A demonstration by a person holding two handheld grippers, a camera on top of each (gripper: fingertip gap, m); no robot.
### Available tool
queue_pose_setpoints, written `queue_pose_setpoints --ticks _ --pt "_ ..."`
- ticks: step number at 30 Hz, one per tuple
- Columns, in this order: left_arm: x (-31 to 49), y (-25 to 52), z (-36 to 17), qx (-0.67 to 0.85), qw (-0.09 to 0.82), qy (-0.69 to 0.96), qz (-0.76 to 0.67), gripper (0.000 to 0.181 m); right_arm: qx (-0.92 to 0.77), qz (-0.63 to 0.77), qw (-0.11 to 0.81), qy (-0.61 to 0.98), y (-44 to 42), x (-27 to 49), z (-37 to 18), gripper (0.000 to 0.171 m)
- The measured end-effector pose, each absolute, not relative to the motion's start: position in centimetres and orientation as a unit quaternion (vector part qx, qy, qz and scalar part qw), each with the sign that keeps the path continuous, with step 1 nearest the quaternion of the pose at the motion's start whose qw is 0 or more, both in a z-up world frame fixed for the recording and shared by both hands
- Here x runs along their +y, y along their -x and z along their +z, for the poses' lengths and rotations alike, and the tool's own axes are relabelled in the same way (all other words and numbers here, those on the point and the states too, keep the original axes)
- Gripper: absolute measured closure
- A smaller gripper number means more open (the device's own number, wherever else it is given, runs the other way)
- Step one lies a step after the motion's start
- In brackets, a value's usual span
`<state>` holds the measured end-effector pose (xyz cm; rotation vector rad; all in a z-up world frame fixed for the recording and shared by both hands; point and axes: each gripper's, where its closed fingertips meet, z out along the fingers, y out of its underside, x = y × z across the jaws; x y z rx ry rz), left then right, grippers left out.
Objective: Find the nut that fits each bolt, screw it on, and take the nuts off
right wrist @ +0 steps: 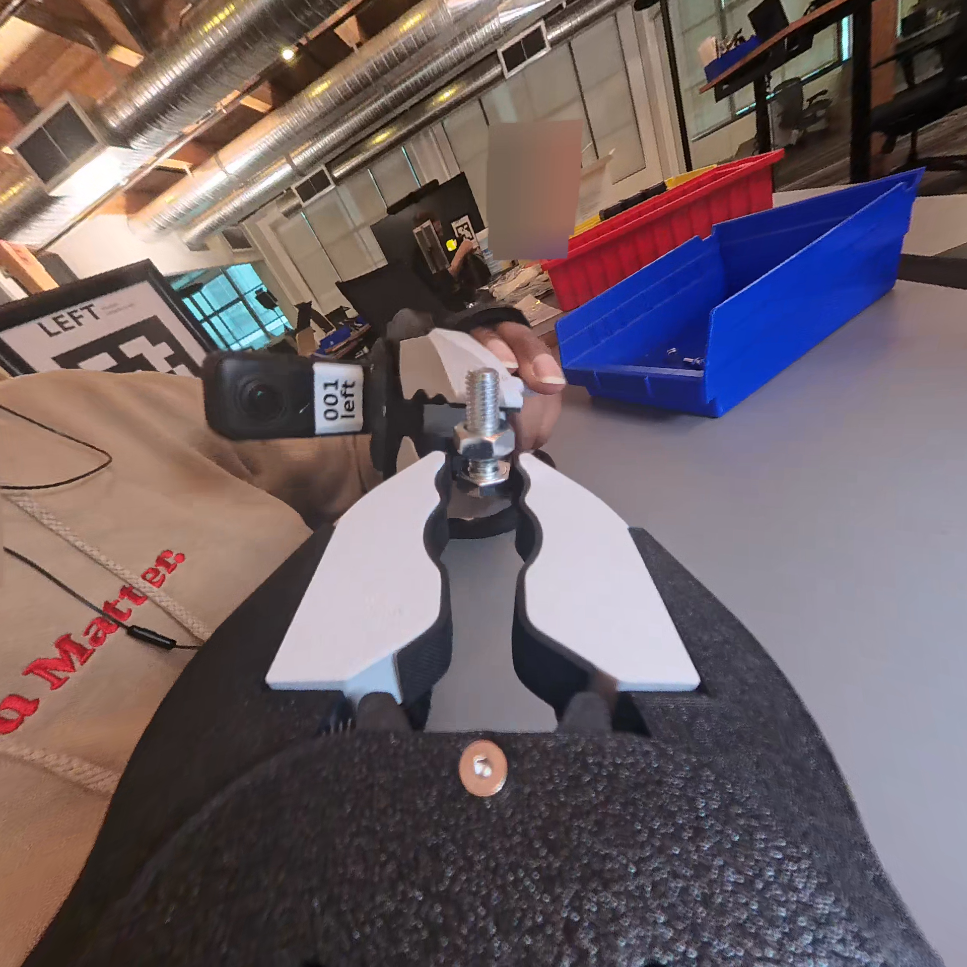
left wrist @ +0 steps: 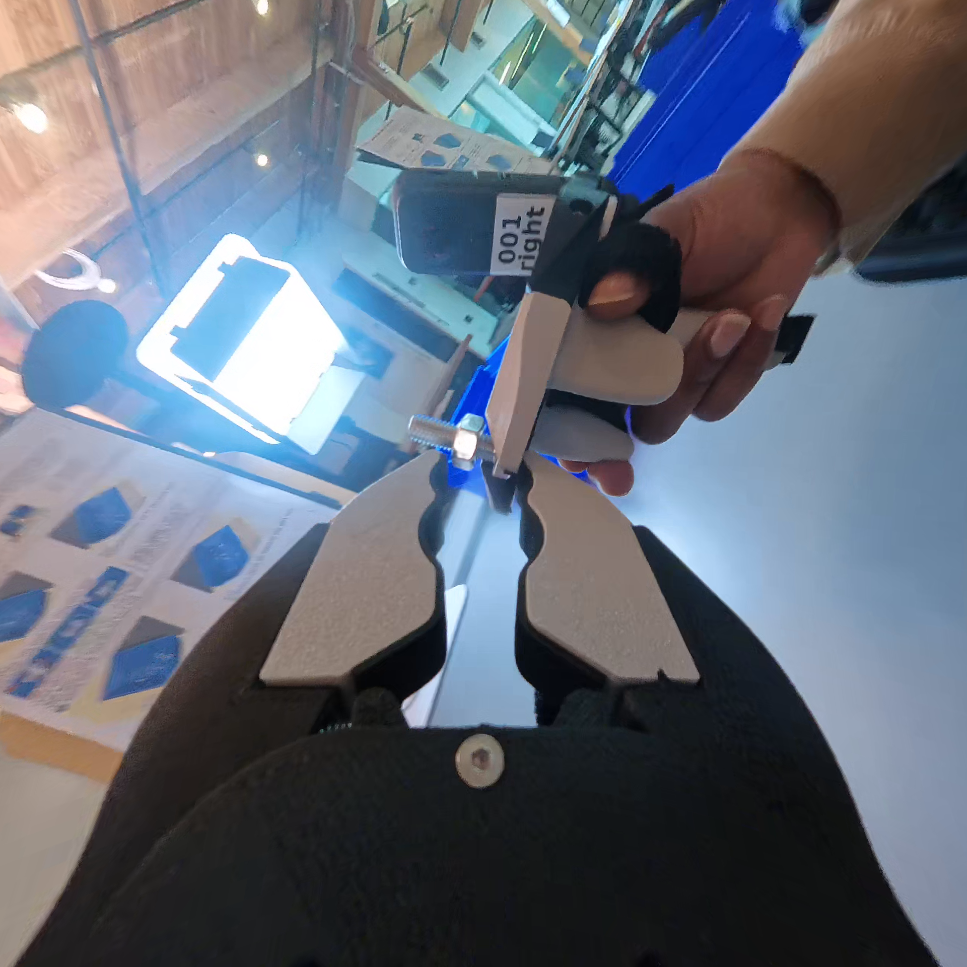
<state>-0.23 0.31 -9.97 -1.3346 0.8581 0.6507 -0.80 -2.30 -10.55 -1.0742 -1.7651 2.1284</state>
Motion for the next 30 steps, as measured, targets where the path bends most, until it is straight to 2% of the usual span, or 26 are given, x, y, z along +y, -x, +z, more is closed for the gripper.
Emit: queue_pose_setpoints --ticks 2,4,8,11,14,17,22,30 --pt "-0.1 -0.1 -10.4 0.375 0.661 0.616 0.207 0.144 -0.598 0.716 0.080 0.350 0.4 -2.6 -10.6 0.153" --pt "-0.7 0.0 -10.6 0.350 0.673 0.643 0.106 0.142 -0.598 0.720 0.087 0.342 0.2 -2.4 -10.4 0.153" --pt "-1.8 0.0 -9.1 0.262 0.697 0.656 -0.123 0.146 -0.607 0.704 0.114 0.352 0.5 -1.5 -10.9 0.153" --pt "-1.8 0.0 -8.8 0.217 0.680 0.659 -0.237 0.147 -0.634 0.680 0.131 0.346 0.6 -2.5 -12.0 0.153" --pt "-1.8 -0.5 -9.8 0.234 0.662 0.668 -0.246 0.154 -0.676 0.642 0.160 0.323 0.3 -3.9 -13.2 0.153" --pt "-2.2 -1.6 -10.8 0.276 0.642 0.678 -0.229 0.170 -0.692 0.627 0.169 0.316 0.3 -4.6 -13.8 0.153" --pt "-1.6 -0.9 -10.4 0.249 0.655 0.685 -0.200 0.171 -0.682 0.621 0.209 0.325 0.9 -3.8 -13.5 0.152" --pt "0.0 1.0 -9.7 0.155 0.682 0.698 -0.153 0.172 -0.649 0.556 0.385 0.350 2.6 -1.3 -12.6 0.145"
